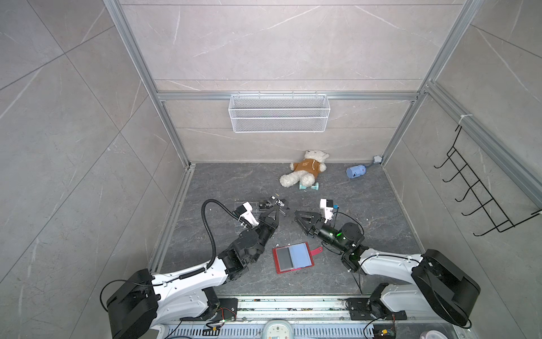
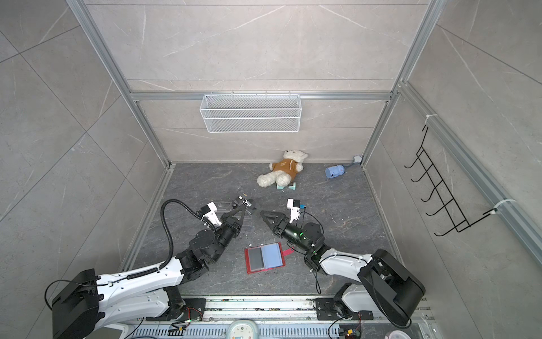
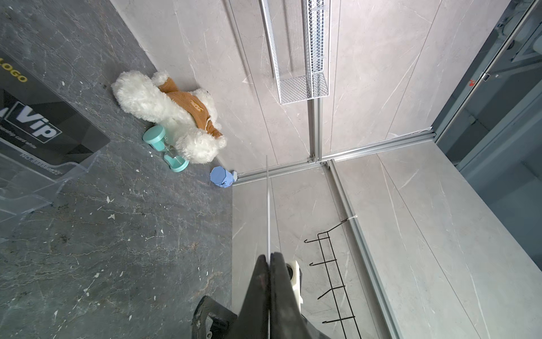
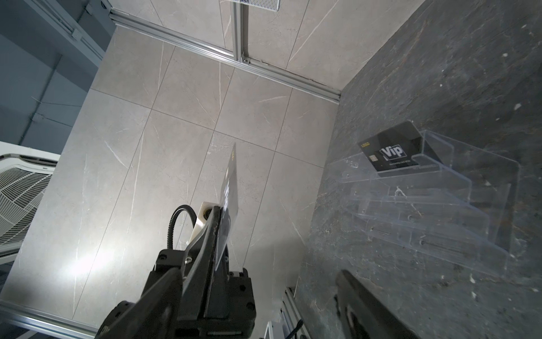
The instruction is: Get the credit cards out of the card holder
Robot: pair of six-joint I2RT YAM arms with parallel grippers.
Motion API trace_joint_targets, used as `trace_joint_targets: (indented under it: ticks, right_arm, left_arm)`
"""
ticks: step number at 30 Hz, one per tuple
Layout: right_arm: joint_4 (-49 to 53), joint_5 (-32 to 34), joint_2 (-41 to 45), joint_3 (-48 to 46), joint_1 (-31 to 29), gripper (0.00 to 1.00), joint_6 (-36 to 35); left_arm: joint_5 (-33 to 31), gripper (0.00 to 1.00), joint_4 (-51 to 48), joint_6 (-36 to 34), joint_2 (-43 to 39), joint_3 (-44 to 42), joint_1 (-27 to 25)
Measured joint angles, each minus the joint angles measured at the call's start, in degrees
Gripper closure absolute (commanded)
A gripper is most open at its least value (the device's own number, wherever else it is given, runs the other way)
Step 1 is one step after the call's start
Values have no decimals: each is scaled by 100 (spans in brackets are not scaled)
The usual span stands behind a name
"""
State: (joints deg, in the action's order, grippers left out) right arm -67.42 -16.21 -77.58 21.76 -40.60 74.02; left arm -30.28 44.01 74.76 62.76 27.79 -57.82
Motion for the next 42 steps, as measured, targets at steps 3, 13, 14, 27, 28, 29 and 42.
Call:
trace_joint_targets:
  ticks: [3, 13, 14, 27, 28, 29, 42]
  right_arm:
    - [-234, 101, -203, 44, -44, 28, 35]
    - [-953, 404, -949, 376, -216, 46, 164]
    - [-992, 417, -1014, 433, -238, 48, 175]
    - [-1314, 494, -1351, 723, -387, 73, 299]
    - [-1327, 496, -1364, 732, -391, 75, 310]
    - [-1353, 501, -1384, 743, -391, 77, 321]
    - [-1436, 476, -1436, 901, -391, 100, 398]
  left_arm:
    - [-92, 100, 31, -9, 92, 22, -57]
    - [-278, 100, 151, -109, 236, 31, -142]
    - [-286, 100, 153, -111, 238, 31, -144]
    - [-415, 100, 160, -236, 247, 31, -146]
    - [-415, 100, 160, -254, 247, 31, -146]
    - [-415, 100, 160, -262, 247, 31, -146]
    - [-481, 76, 254, -295, 264, 31, -170]
